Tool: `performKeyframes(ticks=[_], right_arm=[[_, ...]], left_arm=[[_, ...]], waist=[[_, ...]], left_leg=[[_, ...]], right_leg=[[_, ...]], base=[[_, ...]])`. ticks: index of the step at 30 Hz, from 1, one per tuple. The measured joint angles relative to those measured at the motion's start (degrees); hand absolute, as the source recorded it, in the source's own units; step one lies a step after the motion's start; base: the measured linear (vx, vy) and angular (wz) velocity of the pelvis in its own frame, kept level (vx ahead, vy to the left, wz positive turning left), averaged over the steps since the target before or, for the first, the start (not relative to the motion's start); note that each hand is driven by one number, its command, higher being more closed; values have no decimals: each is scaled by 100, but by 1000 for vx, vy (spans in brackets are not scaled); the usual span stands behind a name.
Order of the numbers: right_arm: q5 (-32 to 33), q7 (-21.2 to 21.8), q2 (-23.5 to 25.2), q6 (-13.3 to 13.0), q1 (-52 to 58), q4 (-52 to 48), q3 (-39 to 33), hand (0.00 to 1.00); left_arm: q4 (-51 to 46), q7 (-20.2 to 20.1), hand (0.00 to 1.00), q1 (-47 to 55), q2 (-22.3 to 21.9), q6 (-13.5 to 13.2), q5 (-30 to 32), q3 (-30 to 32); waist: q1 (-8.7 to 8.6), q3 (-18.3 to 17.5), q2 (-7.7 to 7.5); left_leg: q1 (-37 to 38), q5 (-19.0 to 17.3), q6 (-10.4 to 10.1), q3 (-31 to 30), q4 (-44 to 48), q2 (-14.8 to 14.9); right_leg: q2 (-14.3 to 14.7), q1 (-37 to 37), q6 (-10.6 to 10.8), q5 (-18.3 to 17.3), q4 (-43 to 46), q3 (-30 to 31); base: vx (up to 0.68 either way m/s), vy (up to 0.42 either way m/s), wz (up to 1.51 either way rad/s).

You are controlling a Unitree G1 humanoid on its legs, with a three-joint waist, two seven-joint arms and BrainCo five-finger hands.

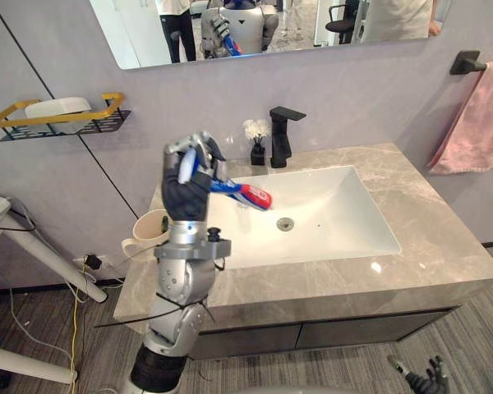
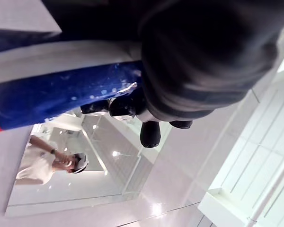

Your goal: Organize washtable

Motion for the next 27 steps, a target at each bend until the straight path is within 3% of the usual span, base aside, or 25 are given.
performKeyframes(ticks=[10, 14, 27], right_arm=[[173, 384, -65, 17, -113, 747, 8, 0], [173, 400, -103, 4, -190, 792, 152, 0], [107, 533, -162, 14, -234, 991, 847, 0]], left_arm=[[-12, 248, 100, -111, 682, -3, 346, 1354], [40, 345, 100, -100, 713, 18, 522, 1569], [1093, 367, 100, -23, 748, 266, 616, 2071]], waist=[[91, -154, 49], [191, -154, 12], [167, -167, -6]], left_leg=[[-79, 75, -17, -257, -82, 0], [-102, 155, -16, -388, -100, -32], [-129, 156, -15, -452, -106, -73]], right_leg=[[4, 5, -28, -18, 12, -229], [-24, 2, -59, -39, 12, -415], [-33, 4, -78, -55, -13, -457]], base=[[-24, -21, 10], [-19, -16, 24], [-12, -2, 3]])
